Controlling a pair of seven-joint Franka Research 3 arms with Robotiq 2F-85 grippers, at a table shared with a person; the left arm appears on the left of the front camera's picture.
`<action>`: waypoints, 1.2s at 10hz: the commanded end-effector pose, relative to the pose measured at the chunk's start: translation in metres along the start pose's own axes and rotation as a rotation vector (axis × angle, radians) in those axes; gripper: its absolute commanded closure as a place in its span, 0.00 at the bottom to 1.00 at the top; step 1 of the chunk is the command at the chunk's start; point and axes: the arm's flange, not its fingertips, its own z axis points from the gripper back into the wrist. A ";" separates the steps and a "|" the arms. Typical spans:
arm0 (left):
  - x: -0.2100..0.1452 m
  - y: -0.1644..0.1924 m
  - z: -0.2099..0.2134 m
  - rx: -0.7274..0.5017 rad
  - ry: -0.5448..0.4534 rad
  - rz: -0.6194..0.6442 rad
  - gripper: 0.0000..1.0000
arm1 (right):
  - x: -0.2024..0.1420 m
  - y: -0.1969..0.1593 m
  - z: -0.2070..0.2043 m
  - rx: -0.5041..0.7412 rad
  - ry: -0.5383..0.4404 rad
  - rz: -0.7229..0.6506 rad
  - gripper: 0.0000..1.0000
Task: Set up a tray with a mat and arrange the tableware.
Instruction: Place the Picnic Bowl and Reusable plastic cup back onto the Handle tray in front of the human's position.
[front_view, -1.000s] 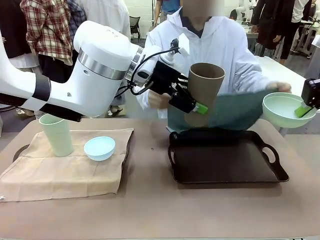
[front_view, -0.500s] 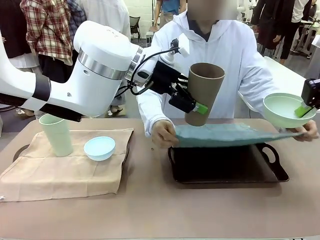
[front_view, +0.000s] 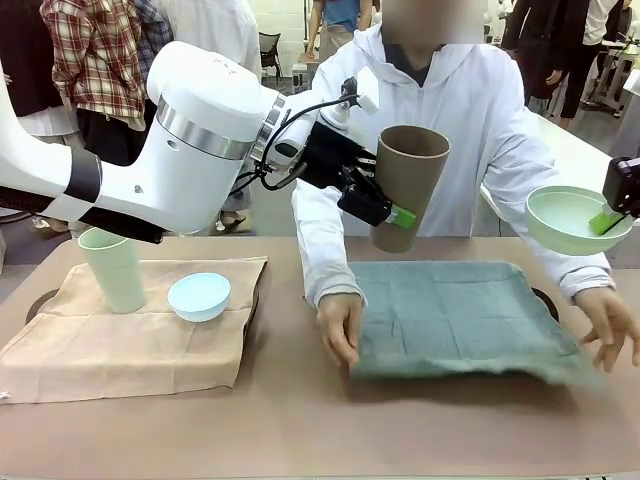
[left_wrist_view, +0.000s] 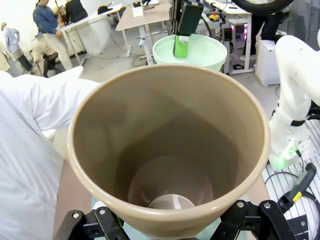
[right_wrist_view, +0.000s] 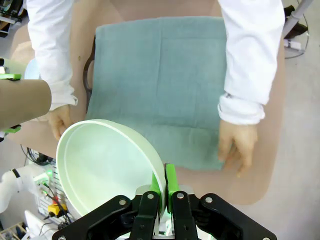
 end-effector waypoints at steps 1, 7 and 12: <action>0.000 0.000 0.002 -0.007 -0.009 -0.017 0.74 | 0.002 -0.001 -0.003 -0.001 0.002 0.000 1.00; 0.000 0.000 0.002 -0.007 -0.009 -0.017 0.74 | 0.002 -0.001 -0.003 -0.001 0.002 0.000 1.00; 0.000 0.000 0.002 -0.007 -0.009 -0.017 0.74 | 0.002 -0.001 -0.003 -0.001 0.002 0.000 1.00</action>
